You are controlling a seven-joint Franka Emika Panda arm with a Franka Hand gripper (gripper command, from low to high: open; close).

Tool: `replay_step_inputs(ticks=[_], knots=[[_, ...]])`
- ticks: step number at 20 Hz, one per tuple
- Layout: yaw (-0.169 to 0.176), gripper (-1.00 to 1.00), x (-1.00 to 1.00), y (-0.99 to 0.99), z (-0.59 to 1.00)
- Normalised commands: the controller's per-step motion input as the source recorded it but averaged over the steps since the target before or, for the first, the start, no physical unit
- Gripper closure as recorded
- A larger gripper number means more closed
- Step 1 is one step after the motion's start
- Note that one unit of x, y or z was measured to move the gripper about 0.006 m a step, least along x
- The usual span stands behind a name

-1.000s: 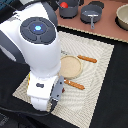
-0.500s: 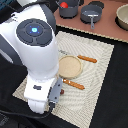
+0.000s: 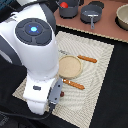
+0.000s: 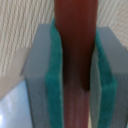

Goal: Interact with the objects in diverse but meaningful ways.

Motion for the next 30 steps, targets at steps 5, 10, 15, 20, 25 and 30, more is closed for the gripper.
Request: replay_step_inputs(ticks=[5,10,15,20,25,30], knots=[[0.026,1.0,-0.24,0.51,0.99],[0.01,1.0,-0.45,0.53,0.73],[0.0,1.0,-0.64,0.69,0.54],[0.001,1.0,-0.77,0.79,0.4],[0.006,1.0,-0.73,0.82,0.33],[0.002,1.0,-0.72,0.85,0.26]])
